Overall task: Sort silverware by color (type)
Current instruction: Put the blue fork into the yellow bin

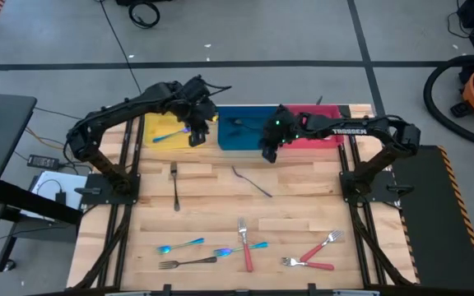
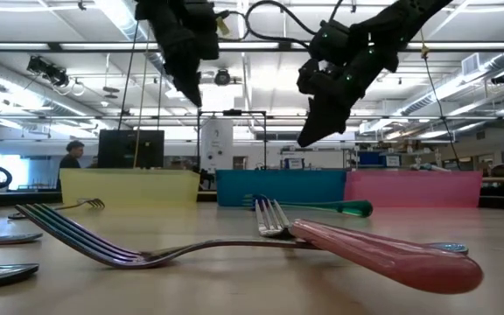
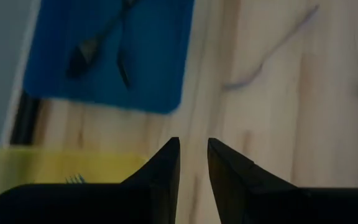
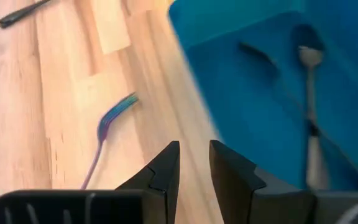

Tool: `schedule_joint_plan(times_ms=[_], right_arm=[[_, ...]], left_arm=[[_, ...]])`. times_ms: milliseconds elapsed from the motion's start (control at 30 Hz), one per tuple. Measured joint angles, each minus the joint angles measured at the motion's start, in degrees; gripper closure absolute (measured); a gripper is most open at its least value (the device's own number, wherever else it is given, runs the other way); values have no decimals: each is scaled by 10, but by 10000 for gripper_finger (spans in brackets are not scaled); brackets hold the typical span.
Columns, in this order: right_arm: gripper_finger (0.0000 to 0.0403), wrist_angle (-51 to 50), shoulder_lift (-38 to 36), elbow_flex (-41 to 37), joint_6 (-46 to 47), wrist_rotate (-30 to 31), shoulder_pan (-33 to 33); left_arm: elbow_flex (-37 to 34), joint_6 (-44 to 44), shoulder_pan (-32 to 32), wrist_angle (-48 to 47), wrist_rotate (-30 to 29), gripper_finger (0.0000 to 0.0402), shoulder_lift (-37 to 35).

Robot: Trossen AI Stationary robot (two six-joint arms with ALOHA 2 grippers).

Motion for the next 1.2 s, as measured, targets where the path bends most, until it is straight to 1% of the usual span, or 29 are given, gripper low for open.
schedule_joint_plan(times_ms=[100,267,367,500,600,767,900,1033,1200], right_arm=[[308,20,25,-6,7,0,17],[308,28,66,-6,19,-1,48],[308,29,84,-6,21,-11,69],[308,31,97,-6,28,-35,98],[308,37,103,-6,43,-36,121],[308,62,122,-5,54,-15,162],[308,77,147,-6,60,25,182],[308,78,164,-6,79,67,185],[308,81,174,-5,92,69,186]], left_arm=[[-12,-1,0,-25,0,320,0],[-72,-27,-3,-32,-1,320,1],[-111,-29,-4,-34,-1,320,1],[-149,-51,-14,-14,-1,320,1],[-164,-62,-27,-1,-1,320,1],[-174,-68,-56,13,0,320,1],[-175,-68,-78,14,0,320,1],[-175,-73,-98,15,0,320,1],[-175,-77,-119,18,0,320,1]])
